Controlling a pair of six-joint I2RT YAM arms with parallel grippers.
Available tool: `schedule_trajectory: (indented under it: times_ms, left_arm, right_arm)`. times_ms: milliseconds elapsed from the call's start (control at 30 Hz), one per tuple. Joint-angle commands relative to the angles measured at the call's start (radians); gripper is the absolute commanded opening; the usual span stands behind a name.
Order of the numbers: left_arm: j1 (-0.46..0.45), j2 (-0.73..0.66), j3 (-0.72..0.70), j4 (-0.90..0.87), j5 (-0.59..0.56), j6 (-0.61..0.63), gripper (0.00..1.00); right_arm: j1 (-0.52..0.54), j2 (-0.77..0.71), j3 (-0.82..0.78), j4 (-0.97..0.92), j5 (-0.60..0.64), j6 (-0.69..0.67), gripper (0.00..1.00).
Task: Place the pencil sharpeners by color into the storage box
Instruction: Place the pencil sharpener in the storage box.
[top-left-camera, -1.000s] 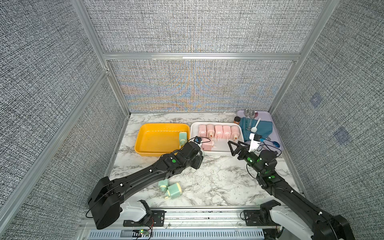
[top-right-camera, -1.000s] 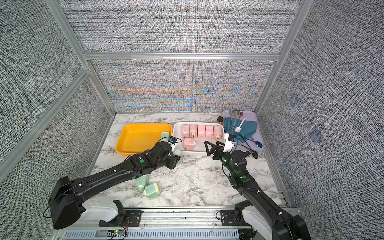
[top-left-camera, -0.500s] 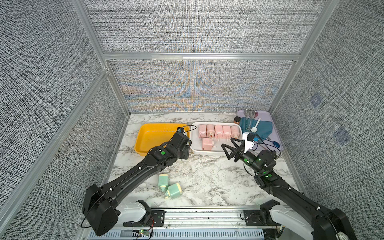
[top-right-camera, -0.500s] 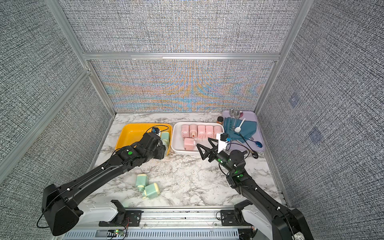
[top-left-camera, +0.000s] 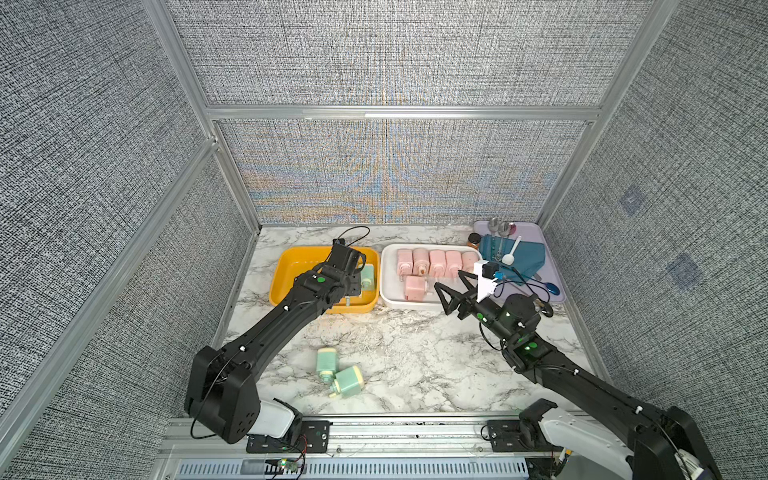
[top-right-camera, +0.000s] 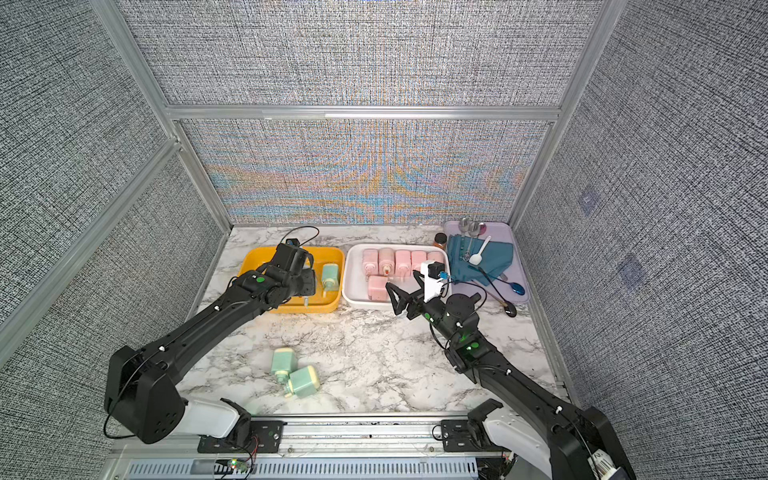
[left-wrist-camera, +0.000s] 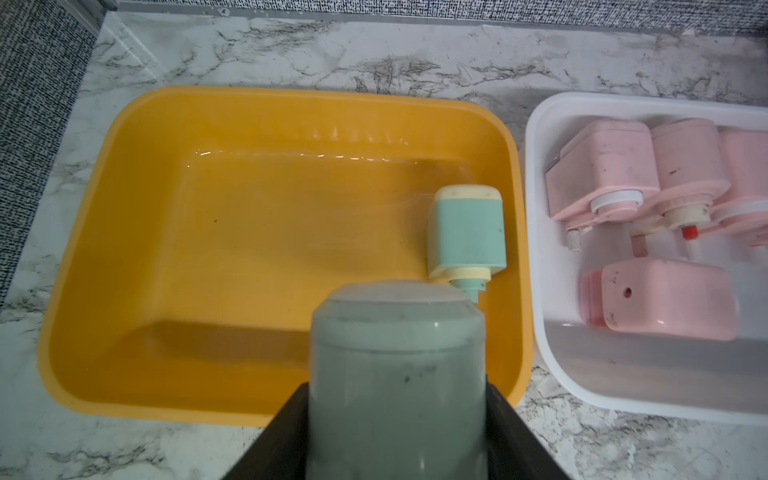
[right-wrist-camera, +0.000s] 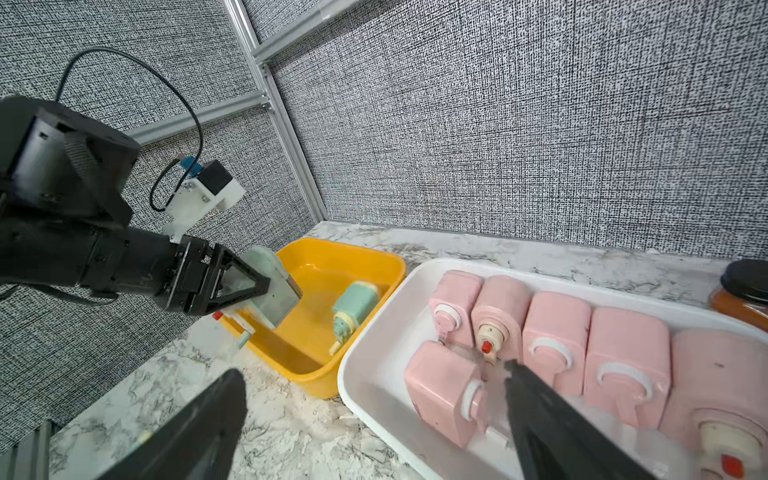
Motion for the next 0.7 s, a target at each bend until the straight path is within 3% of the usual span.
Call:
schedule_trajectory:
  times_ms: [0,667]
  left_arm:
    - [0.034,0.029,0.024,0.038,0.058,0.038,0.0]
    - [0.236,0.208,0.046,0.215,0.378,0.095,0.0]
  right_arm:
    - [0.002,-0.004,0.008,-0.029,0.044,0.001,0.99]
    - [0.002,-0.101,-0.016,-0.145,0.156,0.021,0.99]
